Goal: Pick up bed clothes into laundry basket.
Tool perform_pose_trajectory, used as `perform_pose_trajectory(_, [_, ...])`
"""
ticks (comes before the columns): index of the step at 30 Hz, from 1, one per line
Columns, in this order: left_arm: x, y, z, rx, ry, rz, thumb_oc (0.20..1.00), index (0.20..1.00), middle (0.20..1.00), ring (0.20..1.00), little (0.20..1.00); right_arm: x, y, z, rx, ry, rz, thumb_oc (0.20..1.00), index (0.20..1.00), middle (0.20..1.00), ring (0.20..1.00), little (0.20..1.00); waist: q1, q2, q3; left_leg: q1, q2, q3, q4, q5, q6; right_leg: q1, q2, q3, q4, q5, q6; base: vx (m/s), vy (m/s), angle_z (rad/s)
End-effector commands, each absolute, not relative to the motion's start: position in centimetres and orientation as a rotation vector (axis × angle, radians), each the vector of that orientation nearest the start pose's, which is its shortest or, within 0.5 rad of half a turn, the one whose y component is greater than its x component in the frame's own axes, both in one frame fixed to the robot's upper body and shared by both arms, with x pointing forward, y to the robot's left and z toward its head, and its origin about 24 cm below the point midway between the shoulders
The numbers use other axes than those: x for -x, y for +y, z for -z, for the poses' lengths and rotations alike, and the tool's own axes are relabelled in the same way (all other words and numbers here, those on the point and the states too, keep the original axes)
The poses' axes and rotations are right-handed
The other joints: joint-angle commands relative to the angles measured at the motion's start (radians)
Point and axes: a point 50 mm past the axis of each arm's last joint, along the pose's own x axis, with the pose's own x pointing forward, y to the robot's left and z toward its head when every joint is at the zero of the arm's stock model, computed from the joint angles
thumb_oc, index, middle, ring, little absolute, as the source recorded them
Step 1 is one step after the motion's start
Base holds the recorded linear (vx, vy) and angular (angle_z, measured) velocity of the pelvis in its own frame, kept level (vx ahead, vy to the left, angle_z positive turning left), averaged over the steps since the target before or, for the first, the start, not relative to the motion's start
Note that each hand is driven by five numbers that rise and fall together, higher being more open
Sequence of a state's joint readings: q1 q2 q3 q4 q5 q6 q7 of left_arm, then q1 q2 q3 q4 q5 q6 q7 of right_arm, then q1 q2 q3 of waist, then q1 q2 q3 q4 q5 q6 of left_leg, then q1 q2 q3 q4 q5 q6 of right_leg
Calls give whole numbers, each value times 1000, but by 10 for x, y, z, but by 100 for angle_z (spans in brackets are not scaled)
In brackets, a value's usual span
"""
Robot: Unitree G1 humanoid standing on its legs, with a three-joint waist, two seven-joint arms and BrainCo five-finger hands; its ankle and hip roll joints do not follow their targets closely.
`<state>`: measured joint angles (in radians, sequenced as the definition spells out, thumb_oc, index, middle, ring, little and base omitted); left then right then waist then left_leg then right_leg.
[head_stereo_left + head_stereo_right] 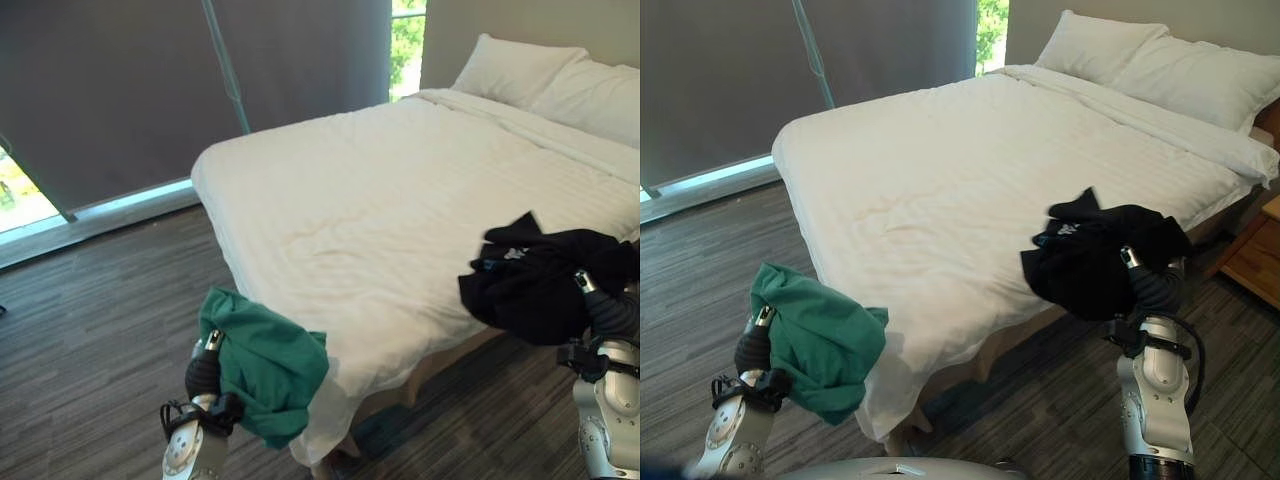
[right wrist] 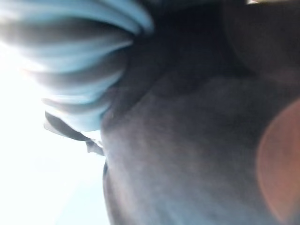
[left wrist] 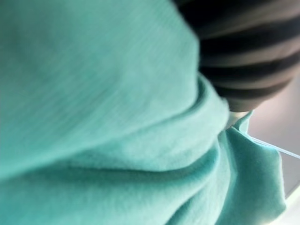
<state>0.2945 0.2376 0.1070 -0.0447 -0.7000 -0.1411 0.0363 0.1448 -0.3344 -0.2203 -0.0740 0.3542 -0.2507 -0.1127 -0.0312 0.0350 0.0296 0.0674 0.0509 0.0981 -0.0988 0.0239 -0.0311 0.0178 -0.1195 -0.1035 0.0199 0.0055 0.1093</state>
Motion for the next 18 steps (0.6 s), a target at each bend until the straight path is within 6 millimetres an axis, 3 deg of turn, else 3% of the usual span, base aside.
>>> perform_pose_trajectory(1, [-199, 257, -61, 366, -216, -279, 200, 200, 200, 200, 200, -224, -266, -105, -29, -407, 308, 200, 200, 200, 200, 200, -37, -44, 38, -5, 4, 19, 20, 24, -3, 42, -32, 37, 62, -28, 44, -3, 63, -13])
perform_pose_trajectory(4, [-202, 257, -66, 353, -234, -267, 200, 200, 200, 200, 200, -222, -268, -103, -36, -404, 323, 200, 200, 200, 200, 200, -49, -40, 46, -3, -1, 29, 18, 20, 3, 26, -38, 52, 76, -22, 51, -38, 140, -20])
perform_pose_trajectory(5, [-214, 259, -87, 294, -317, -218, 200, 200, 200, 200, 200, -209, -276, -95, -49, -379, 387, 200, 200, 200, 200, 200, -106, -33, 84, -6, -20, 70, 12, 9, 9, -21, -63, 97, 99, 7, 84, -158, 291, -33])
perform_pose_trajectory(9, [-224, 265, -120, 214, -450, -209, 200, 200, 200, 200, 200, -191, -286, -77, -29, -300, 467, 200, 200, 200, 200, 200, -203, -44, 179, -56, -29, 182, 12, 9, 6, -173, -82, 192, 82, 173, 153, -305, 271, -74])
perform_pose_trajectory(10, [-225, 271, -127, 161, -477, -227, 200, 200, 200, 200, 200, -188, -290, -77, 5, -296, 493, 200, 200, 200, 200, 200, -226, -41, 205, -67, -21, 209, 12, 7, 3, -205, -87, 184, 86, 187, 153, -338, 293, -130])
perform_pose_trajectory(11, [-225, 275, -133, 145, -499, -245, 200, 200, 200, 200, 200, -189, -289, -81, 14, -312, 491, 200, 200, 200, 200, 200, -214, -31, 229, -76, -7, 240, 12, 21, 5, -229, -102, 114, 131, 146, 147, -235, 217, -134])
perform_pose_trajectory(12, [-226, 275, -133, 144, -501, -245, 200, 200, 200, 200, 200, -190, -289, -82, 14, -314, 491, 200, 200, 200, 200, 200, -210, -32, 228, -81, -7, 244, 12, 25, 4, -238, -101, 119, 136, 148, 146, -378, 384, -165])
perform_pose_trajectory(13, [-224, 278, -132, 153, -497, -285, 200, 200, 200, 200, 200, -195, -285, -85, 4, -326, 481, 200, 200, 200, 200, 200, -164, -9, 231, -91, 19, 334, 12, 51, 14, -178, -183, -118, 310, 49, 85, -311, 404, -187])
perform_pose_trajectory(14, [-221, 276, -131, 169, -496, -281, 200, 200, 200, 200, 200, -198, -283, -82, -5, -313, 478, 200, 200, 200, 200, 200, -140, -2, 213, -94, 19, 366, 12, 42, 26, -122, -202, -186, 412, 29, 81, -387, 498, -221])
perform_pose_trajectory(15, [-216, 274, -129, 187, -492, -279, 200, 200, 200, 200, 200, -199, -284, -81, 7, -305, 477, 200, 200, 200, 200, 200, -123, -9, 205, -92, 8, 404, 13, 37, 42, -93, -216, -208, 521, 5, 86, -253, 327, -179])
perform_pose_trajectory(16, [-211, 274, -123, 215, -480, -293, 200, 200, 200, 200, 200, -201, -283, -82, 14, -305, 478, 200, 200, 200, 200, 200, -105, -14, 194, -102, 3, 447, 14, 42, 56, -53, -194, -223, 598, -2, 95, -192, 182, -157])
perform_pose_trajectory(17, [-210, 274, -123, 215, -480, -293, 200, 200, 200, 200, 200, -201, -283, -82, 14, -305, 478, 200, 200, 200, 200, 200, -103, -15, 193, -101, 1, 450, 14, 41, 57, -55, -196, -219, 602, -4, 96, -292, 81, -116])
perform_pose_trajectory(18, [-204, 274, -112, 240, -447, -320, 200, 200, 200, 200, 200, -212, -279, -88, -23, -345, 474, 200, 200, 200, 200, 200, -52, -40, 170, -136, -5, 506, 22, 64, 64, 18, -143, -263, 595, -33, 100, -337, -120, -130])
